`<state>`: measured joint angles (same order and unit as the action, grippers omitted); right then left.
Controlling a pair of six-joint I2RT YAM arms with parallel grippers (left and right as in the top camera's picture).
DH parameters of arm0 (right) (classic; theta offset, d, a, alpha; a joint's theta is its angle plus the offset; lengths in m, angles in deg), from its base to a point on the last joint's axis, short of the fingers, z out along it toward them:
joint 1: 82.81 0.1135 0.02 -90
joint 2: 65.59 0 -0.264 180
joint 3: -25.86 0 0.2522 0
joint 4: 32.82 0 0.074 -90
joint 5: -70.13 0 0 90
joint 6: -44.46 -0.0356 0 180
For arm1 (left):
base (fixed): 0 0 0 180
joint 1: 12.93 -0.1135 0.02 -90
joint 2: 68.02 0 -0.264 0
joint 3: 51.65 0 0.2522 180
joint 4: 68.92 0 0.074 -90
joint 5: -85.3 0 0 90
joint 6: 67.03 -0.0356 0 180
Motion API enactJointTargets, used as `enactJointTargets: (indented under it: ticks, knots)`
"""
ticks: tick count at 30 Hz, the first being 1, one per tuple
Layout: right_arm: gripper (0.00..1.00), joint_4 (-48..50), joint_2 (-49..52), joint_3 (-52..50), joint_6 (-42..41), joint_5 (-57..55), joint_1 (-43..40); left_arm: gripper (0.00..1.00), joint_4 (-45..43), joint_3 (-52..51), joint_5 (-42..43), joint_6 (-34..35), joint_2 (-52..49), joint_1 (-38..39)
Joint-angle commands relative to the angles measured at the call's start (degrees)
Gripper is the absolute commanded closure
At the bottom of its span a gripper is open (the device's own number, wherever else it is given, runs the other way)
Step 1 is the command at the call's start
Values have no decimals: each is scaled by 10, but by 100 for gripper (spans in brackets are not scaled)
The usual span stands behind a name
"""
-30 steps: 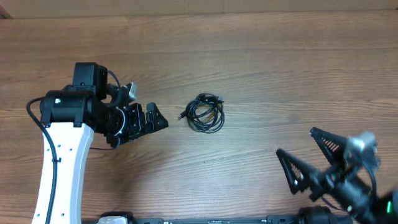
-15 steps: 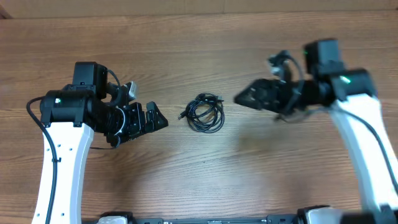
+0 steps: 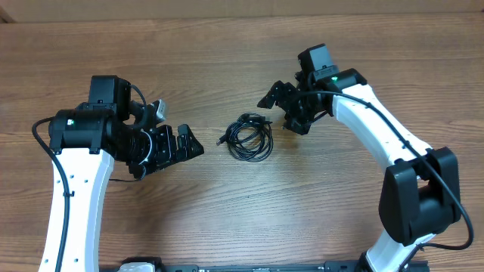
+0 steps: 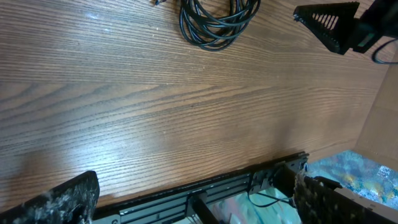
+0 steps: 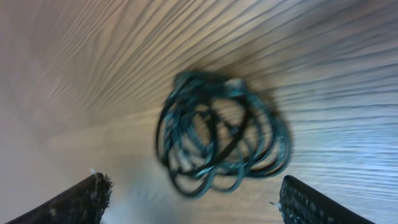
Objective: Untangle cables
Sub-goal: 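Swing the right gripper over the black cable bundle and lower onto it, then grasp the cable bundle with the right gripper and lift it up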
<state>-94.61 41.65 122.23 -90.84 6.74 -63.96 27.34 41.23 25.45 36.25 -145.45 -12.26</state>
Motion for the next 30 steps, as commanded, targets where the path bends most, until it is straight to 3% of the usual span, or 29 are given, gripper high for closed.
enactJointTargets:
  ticks: [1,4,8,15,22,27,30]
  knots:
    - [10,0,-2,-3,-73,-168,41,0,-1,-2,-4,-9,-2,-2]
    - [1,3,0,-16,-107,-220,64,0,-2,-2,-8,-9,-2,-2]
    - [0,43,2,-17,-135,-234,91,0,-4,-2,-19,-8,-2,-2]
    - [18,45,3,-39,-217,-270,108,0,0,-2,-21,-8,-2,-2]
    - [20,75,22,-47,-220,-270,139,0,-1,-2,-21,-8,-2,-2]
    - [42,84,43,-47,-219,-270,141,0,0,-2,-21,-8,-2,-2]
    - [64,97,43,-46,-189,-270,141,0,-1,-2,-21,-8,-2,-2]
